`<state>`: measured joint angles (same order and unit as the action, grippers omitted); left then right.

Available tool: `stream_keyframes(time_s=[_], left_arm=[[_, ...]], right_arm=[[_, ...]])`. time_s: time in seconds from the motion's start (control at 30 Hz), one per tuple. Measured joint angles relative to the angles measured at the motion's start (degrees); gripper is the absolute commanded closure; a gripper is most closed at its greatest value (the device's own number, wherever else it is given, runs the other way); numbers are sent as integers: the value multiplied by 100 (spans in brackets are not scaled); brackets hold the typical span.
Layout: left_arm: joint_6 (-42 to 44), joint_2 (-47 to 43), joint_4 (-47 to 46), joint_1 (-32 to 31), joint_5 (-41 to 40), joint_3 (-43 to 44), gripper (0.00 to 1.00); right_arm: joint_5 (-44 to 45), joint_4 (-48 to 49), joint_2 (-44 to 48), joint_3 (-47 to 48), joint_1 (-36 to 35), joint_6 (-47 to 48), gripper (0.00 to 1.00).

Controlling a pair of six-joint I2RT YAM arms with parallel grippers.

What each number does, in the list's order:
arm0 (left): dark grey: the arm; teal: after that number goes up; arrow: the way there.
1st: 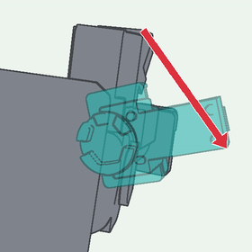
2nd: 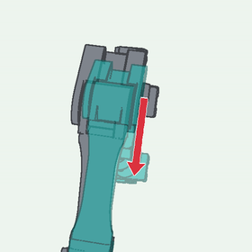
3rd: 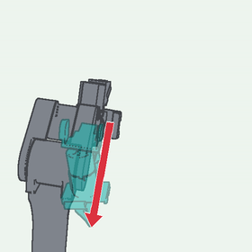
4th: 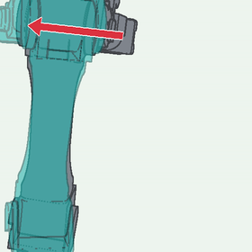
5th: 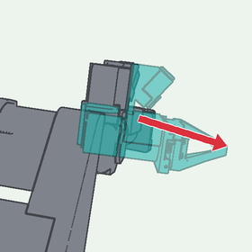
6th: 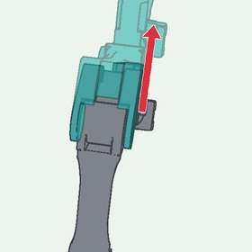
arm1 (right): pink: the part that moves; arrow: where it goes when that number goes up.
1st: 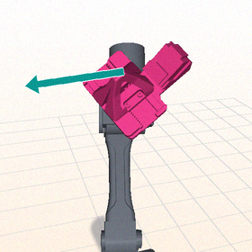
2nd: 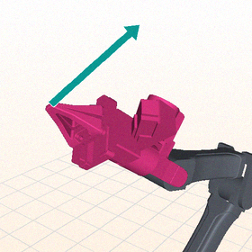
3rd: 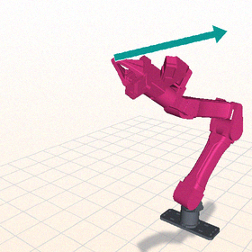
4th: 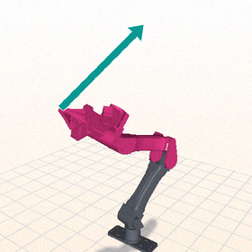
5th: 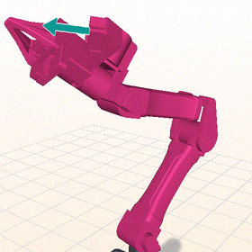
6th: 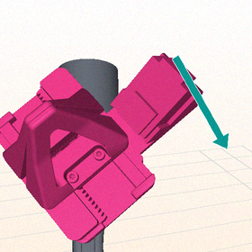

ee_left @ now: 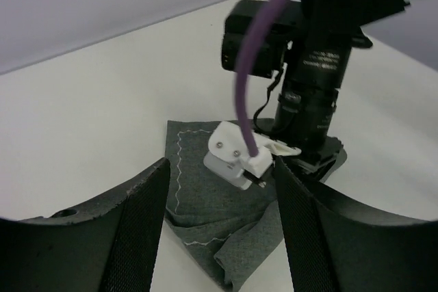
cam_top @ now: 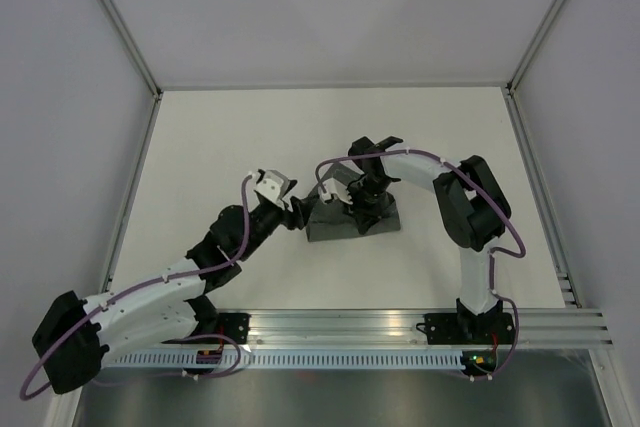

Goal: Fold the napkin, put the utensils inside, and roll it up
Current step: Roll the napkin with the utensil

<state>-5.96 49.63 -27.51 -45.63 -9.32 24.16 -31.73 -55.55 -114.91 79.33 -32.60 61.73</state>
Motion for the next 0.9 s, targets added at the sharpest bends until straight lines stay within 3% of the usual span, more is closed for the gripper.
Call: stream_keyframes(time_s=[0.23, 0.4, 0.63, 0.9], left_arm=[[1364, 575, -802, -901, -391, -229, 23], [1873, 1198, -929, -1228, -457, -155, 24], [2728, 2778, -748, -2122, -599, 621, 28], [3121, 3934, -739, -2271, -503, 741, 27]], right_arm=[[-199, -437, -339, 393, 105, 9, 100], [-304, -584, -470, 522, 157, 17, 99], [-424, -643, -535, 564, 221, 28, 100], [-514, -710, -599, 614, 269, 26, 100]])
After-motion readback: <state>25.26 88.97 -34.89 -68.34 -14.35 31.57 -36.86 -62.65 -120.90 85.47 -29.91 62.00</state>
